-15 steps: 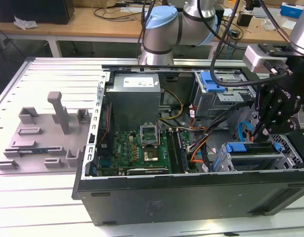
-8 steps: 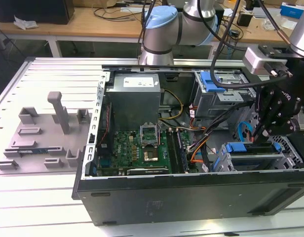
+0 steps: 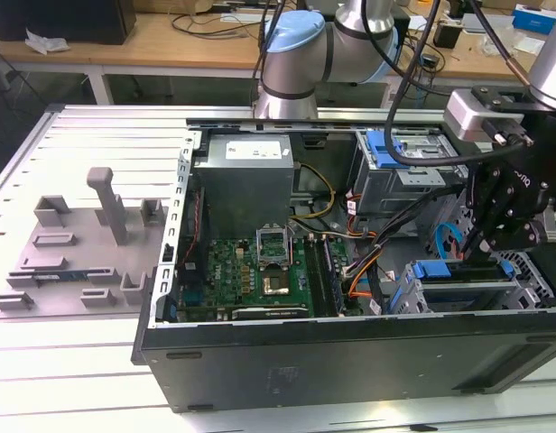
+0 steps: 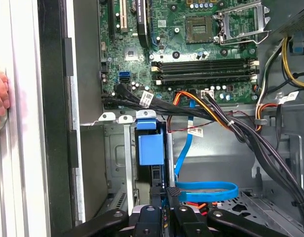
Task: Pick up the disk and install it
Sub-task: 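Insert the second disk wire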
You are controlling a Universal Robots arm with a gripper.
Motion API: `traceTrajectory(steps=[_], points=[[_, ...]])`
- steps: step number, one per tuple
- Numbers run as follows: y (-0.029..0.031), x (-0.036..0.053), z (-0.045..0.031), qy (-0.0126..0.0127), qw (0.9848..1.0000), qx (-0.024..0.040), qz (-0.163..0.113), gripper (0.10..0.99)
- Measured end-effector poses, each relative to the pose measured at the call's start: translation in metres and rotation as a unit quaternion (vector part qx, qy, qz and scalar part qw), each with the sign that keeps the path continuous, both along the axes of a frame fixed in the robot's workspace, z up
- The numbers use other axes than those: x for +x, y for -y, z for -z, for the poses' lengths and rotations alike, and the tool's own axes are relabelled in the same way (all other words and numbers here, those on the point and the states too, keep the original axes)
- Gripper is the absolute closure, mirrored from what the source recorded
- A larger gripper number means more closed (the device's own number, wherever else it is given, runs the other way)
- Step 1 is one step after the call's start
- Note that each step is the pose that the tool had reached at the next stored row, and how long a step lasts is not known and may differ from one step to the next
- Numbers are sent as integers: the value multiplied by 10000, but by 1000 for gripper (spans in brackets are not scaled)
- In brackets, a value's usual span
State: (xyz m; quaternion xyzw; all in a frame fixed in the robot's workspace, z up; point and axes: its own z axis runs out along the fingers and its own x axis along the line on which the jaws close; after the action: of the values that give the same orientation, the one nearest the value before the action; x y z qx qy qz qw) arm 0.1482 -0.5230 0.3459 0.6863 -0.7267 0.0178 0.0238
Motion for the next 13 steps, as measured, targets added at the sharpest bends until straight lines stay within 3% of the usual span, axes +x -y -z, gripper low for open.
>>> traceTrajectory(steps=[13], points=[[0,1,105,0,10000,1,-54,925]])
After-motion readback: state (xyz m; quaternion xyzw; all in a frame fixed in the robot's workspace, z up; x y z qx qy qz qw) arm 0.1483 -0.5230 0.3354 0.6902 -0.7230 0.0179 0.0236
